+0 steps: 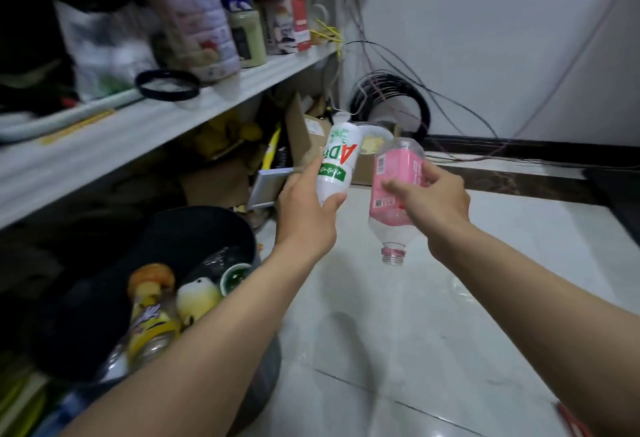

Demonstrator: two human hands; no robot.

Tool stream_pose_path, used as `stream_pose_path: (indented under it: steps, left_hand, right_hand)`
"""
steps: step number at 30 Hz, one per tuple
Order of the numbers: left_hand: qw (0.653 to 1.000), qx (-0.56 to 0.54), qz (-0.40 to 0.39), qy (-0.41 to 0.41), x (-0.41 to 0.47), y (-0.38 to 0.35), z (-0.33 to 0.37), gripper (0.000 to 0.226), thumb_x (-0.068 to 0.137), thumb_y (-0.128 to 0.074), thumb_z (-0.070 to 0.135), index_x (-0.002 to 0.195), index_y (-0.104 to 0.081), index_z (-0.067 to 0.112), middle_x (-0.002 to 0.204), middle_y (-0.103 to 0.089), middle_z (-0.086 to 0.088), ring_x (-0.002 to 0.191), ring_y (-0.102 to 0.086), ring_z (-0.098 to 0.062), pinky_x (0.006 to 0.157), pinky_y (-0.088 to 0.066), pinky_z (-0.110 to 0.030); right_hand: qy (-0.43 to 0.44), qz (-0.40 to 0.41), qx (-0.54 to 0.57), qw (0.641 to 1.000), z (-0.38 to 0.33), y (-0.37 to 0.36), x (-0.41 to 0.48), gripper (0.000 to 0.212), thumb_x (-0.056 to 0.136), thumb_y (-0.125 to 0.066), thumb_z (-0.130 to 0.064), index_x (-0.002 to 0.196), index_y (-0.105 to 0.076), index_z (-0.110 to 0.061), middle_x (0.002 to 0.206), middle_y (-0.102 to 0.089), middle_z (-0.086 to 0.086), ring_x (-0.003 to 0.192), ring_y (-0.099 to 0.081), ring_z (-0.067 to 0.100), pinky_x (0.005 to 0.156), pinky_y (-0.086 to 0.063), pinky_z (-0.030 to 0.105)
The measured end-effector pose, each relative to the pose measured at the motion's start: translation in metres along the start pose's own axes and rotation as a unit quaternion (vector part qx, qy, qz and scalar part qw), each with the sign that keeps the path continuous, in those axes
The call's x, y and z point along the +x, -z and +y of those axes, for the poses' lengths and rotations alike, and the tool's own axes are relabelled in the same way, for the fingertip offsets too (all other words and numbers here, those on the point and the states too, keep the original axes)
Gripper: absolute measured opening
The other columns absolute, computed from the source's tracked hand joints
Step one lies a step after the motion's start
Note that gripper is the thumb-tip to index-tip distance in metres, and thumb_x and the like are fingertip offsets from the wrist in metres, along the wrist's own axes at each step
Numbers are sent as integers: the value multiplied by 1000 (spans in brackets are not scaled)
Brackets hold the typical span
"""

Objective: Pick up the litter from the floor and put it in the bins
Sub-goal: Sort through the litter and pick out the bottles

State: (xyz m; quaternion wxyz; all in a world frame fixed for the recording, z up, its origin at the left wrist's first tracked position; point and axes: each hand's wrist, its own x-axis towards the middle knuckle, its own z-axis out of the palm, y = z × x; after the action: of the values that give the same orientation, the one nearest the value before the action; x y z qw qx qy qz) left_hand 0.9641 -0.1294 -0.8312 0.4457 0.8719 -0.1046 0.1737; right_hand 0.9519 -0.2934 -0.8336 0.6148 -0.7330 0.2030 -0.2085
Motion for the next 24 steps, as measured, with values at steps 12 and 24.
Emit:
stream_pose_path:
  steps: [12,24]
  left_hand:
    - [987,81,94,106,-40,87,-53,58,90,-66,22,143,-42,28,123,-52,-2,105,-51,-14,89,-47,-31]
    - [963,136,99,212,-81,130,-98,59,88,-68,24,142,-44,27,122,-57,-5,110,-56,-23,92,-48,-37]
  right_hand:
    - [-40,-127,117,984,-34,-86,-50,63,69,-83,-28,127,-60,-26,99,-65,-5,87,-68,19,71,-61,38]
    - [-56,-197,149,967,-47,-137,-89,73,69,-84,-34,135,-53,-28,115,-65,-2,91,-67,16,77,-60,35]
